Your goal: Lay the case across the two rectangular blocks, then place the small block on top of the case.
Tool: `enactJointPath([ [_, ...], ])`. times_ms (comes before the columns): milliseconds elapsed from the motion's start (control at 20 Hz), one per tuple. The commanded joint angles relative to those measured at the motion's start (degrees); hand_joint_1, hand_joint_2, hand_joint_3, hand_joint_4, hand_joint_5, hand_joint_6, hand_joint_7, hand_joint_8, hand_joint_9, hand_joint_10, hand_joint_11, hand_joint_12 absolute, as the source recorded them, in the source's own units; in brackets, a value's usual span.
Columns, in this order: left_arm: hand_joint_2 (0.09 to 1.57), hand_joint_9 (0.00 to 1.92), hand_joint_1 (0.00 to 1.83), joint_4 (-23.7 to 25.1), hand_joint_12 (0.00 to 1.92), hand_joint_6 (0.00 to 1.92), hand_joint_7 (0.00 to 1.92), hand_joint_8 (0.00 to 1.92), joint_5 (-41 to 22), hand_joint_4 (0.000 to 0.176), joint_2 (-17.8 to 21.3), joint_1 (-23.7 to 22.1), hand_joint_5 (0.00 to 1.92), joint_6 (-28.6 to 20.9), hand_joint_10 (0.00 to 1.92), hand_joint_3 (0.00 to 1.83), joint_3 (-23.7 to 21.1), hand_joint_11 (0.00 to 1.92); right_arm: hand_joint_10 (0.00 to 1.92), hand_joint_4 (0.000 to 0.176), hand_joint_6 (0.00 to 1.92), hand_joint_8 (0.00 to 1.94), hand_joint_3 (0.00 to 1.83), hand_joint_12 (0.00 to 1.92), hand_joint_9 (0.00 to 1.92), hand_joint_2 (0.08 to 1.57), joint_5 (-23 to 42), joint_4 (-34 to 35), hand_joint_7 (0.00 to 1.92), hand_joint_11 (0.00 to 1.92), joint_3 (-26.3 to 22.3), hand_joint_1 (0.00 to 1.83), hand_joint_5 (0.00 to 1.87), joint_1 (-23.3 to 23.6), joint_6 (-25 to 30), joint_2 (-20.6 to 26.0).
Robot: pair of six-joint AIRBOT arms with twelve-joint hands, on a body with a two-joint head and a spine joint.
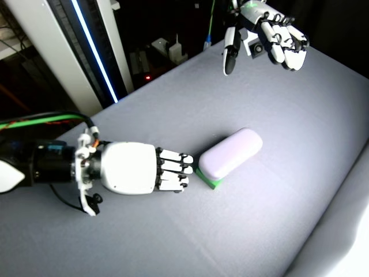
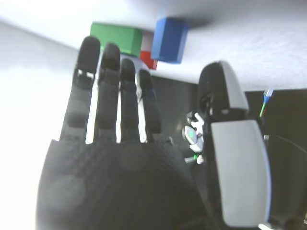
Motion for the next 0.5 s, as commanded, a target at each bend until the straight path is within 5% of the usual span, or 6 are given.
enactJointPath([
  [0, 0.91, 0.29, 0.91, 0.91, 1.04, 0.0, 0.24, 0.0, -7.4, 0.061, 0.36, -0.09, 0.16, -0.13, 0.0, 0.0, -0.03, 0.0, 0.0, 0.0, 0.0, 0.0, 0.0, 0.95, 0.49, 1.19, 3.98, 1.64, 0.32, 0.24, 0.32, 0.82, 0.27, 0.67, 0.4, -0.04],
  [450, 0.92, 0.3, 0.9, 0.82, 1.08, 0.0, 0.25, 0.0, -7.03, 0.087, 0.29, -0.04, 0.15, -0.17, 0.01, 0.0, 0.08, 0.0, 0.01, 0.0, 0.01, 0.01, 0.0, 0.93, 0.59, 1.17, 2.85, 0.24, 0.4, 0.33, 1.15, 0.95, 0.38, 0.88, 0.6, -1.8],
])
